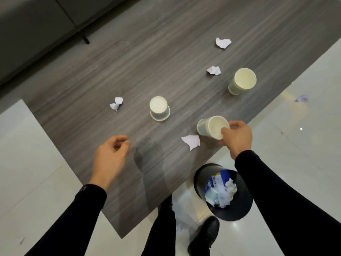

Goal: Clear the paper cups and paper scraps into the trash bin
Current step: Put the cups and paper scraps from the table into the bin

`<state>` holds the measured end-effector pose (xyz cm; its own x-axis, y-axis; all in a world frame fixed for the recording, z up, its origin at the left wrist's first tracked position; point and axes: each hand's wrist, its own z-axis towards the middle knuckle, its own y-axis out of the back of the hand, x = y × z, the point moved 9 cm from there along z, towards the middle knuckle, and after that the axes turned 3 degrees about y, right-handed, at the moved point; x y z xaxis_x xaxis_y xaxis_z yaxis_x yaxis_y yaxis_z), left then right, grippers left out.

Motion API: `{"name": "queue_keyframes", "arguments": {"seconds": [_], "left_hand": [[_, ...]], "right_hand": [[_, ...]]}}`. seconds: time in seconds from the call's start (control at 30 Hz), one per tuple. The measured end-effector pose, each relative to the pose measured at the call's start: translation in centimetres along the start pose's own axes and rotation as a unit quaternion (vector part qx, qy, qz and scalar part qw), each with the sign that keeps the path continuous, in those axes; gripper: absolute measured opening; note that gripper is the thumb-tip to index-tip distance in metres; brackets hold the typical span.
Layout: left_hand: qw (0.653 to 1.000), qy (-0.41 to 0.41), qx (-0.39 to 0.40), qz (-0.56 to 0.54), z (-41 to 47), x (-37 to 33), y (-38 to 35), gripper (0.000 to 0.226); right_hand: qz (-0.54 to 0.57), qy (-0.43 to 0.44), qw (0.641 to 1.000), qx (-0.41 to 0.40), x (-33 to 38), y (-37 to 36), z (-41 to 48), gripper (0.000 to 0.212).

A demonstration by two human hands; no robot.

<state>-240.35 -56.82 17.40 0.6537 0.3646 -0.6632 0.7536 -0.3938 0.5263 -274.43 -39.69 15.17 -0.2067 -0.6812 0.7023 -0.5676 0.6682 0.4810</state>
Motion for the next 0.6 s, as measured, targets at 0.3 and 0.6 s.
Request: {"name": "queue_keyframes", "arguments": {"seconds": [0.3,0.6], "left_hand": [[0.997,-0.025,0.063,-0.021,-2.8,-1.9,-6.0,0.012],[0.997,-0.007,0.028,-0.072,-2.4,-2.8,-4.3,0.013]], "right_hand": [[-0.091,-0.17,0.979,-0.07,-16.4,11.6,-5.1,0.021],[-0.051,-0.054,0.996,0.058,-7.2,4.5,-4.7,0.027]]}}
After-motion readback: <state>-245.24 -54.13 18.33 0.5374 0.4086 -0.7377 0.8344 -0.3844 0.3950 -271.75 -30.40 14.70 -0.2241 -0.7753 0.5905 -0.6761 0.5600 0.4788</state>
